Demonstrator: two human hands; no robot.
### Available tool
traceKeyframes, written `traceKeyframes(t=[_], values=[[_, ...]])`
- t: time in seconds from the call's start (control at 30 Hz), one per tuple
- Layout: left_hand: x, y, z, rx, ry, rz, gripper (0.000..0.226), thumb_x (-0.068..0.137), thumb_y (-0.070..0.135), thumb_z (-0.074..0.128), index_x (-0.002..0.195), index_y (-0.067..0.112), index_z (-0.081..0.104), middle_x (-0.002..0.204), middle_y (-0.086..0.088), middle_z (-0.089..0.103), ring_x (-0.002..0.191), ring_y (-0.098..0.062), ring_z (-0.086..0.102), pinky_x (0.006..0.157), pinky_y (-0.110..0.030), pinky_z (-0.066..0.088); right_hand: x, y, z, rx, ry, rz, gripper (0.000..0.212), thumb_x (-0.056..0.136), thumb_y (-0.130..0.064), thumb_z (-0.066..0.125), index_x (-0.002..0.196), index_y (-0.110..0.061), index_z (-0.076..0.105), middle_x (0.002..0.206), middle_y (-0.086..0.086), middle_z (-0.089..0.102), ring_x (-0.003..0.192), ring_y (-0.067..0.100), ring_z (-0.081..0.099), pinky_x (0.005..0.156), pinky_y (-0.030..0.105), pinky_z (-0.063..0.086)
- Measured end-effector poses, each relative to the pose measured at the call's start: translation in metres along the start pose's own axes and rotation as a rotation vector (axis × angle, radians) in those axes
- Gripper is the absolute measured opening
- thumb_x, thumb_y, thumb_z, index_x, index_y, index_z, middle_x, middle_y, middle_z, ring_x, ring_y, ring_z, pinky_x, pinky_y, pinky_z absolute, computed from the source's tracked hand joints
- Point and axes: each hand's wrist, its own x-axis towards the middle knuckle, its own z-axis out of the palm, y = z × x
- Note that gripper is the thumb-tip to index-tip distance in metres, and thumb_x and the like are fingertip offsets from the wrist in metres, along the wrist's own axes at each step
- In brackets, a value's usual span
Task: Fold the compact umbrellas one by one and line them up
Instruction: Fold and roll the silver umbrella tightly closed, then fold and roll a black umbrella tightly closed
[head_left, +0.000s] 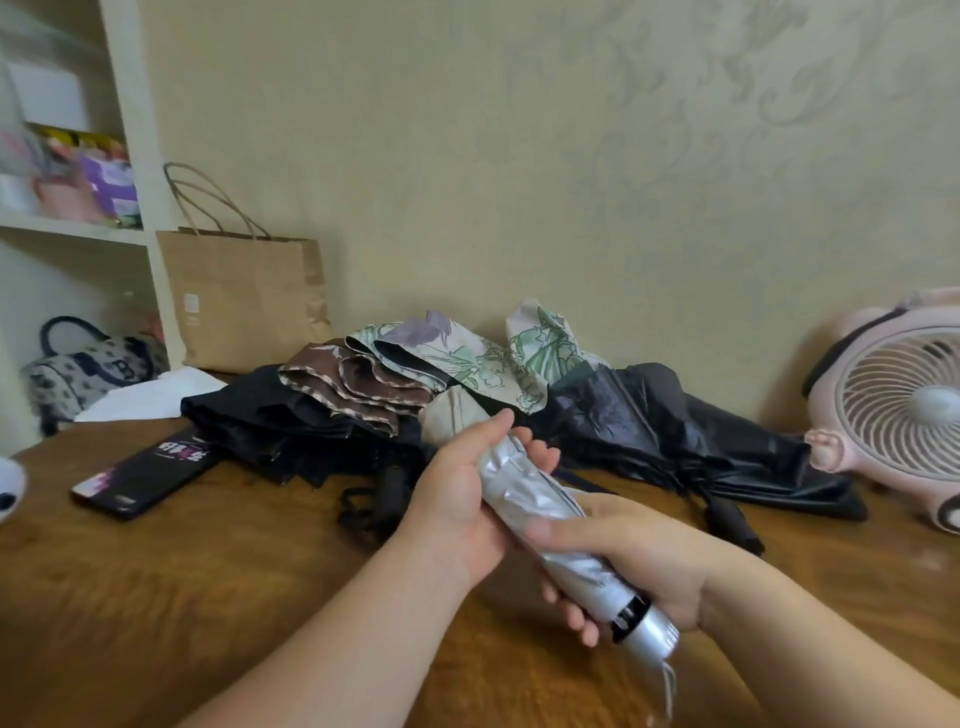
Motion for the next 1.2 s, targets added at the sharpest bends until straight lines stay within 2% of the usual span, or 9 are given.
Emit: traceKeyframes(t=[0.17, 0.3, 0.47, 0.57, 0.67, 0.8, 0.93, 1.03, 1.2], values=[[0.005, -0.002, -0.005, 0.096, 0.187, 0.164, 0.037, 0.073, 0.028, 0.088, 0.095, 0.007, 0.068, 0.065, -0.004, 0.063, 0.059, -0.021, 0.066, 0.060, -0.034, 0.059, -0.004, 0.028, 0.013, -0.823, 0.491, -0.238, 0.032, 0.090, -0.049, 0.070, 0.111, -0.030, 0.056, 0.093, 0.002, 0.071, 0.069, 0.011, 0.064, 0.068, 0.038, 0.060], [0.011, -0.007, -0.012, 0.286, -0.049, 0.308, 0.091, 0.052, 0.004, 0.095, 0.134, 0.013, 0.057, 0.100, -0.013, 0.070, 0.094, -0.031, 0.071, 0.082, -0.046, 0.059, -0.005, 0.039, 0.011, -0.409, 0.394, -0.285, 0.033, 0.100, -0.042, 0.061, 0.108, -0.012, 0.054, 0.080, 0.009, 0.061, 0.053, 0.020, 0.058, 0.048, 0.036, 0.051], [0.015, -0.019, -0.008, 0.293, 0.122, 0.373, 0.068, 0.071, 0.006, 0.081, 0.132, -0.002, 0.054, 0.111, -0.034, 0.065, 0.078, -0.036, 0.075, 0.070, -0.045, 0.062, -0.022, 0.042, 0.001, -0.093, 0.184, -0.206, 0.027, 0.099, -0.038, 0.066, 0.103, -0.012, 0.058, 0.077, 0.014, 0.057, 0.047, 0.016, 0.053, 0.041, 0.023, 0.050], [0.013, -0.029, -0.002, 0.332, 0.228, 0.461, 0.049, 0.084, 0.000, 0.075, 0.127, -0.007, 0.054, 0.112, -0.040, 0.063, 0.069, -0.033, 0.075, 0.063, -0.045, 0.063, -0.025, 0.044, -0.004, -0.162, 0.221, -0.163, 0.037, 0.095, -0.037, 0.071, 0.110, -0.006, 0.060, 0.083, 0.012, 0.063, 0.051, 0.017, 0.058, 0.046, 0.026, 0.054], [0.009, -0.034, 0.005, 0.373, 0.238, 0.609, 0.044, 0.090, 0.001, 0.073, 0.127, -0.007, 0.051, 0.121, -0.041, 0.059, 0.075, -0.035, 0.076, 0.073, -0.053, 0.063, -0.025, 0.049, -0.019, -0.587, 0.477, -0.246, 0.041, 0.085, -0.048, 0.077, 0.116, -0.028, 0.059, 0.100, -0.008, 0.069, 0.081, 0.012, 0.067, 0.075, 0.033, 0.060], [0.005, -0.039, 0.010, 0.462, 0.144, 0.631, 0.058, 0.092, 0.027, 0.071, 0.141, 0.008, 0.047, 0.120, -0.018, 0.068, 0.105, -0.035, 0.073, 0.088, -0.054, 0.059, -0.032, 0.052, -0.036, -0.652, 0.548, -0.495, 0.044, 0.085, -0.043, 0.076, 0.124, -0.036, 0.058, 0.113, -0.016, 0.068, 0.101, 0.004, 0.065, 0.092, 0.036, 0.056], [-0.010, -0.047, 0.008, 0.698, 0.004, 0.461, 0.105, 0.064, 0.077, 0.080, 0.151, 0.031, 0.042, 0.126, -0.012, 0.072, 0.112, -0.033, 0.071, 0.094, -0.056, 0.051, -0.050, 0.038, -0.064, -0.400, 0.768, -0.620, 0.033, 0.086, -0.035, 0.078, 0.116, -0.035, 0.063, 0.096, -0.013, 0.070, 0.074, 0.000, 0.065, 0.067, 0.025, 0.053], [-0.012, -0.062, 0.005, 1.037, -0.087, 0.420, 0.059, 0.082, 0.049, 0.081, 0.134, 0.032, 0.060, 0.112, -0.003, 0.077, 0.098, -0.029, 0.075, 0.089, -0.054, 0.057, -0.065, 0.034, -0.102, -0.070, 0.950, -0.589, 0.030, 0.086, -0.033, 0.077, 0.113, -0.033, 0.065, 0.079, -0.004, 0.068, 0.057, 0.011, 0.060, 0.051, 0.028, 0.047], [-0.011, -0.082, 0.020, 1.462, -0.114, 0.341, 0.022, 0.086, 0.013, 0.080, 0.086, 0.035, 0.079, 0.086, 0.004, 0.077, 0.078, -0.013, 0.072, 0.081, -0.035, 0.059, -0.091, 0.055, -0.164, -0.074, 1.287, -0.451, 0.032, 0.090, -0.020, 0.068, 0.120, -0.029, 0.063, 0.092, -0.011, 0.066, 0.076, 0.010, 0.063, 0.066, 0.026, 0.048]])
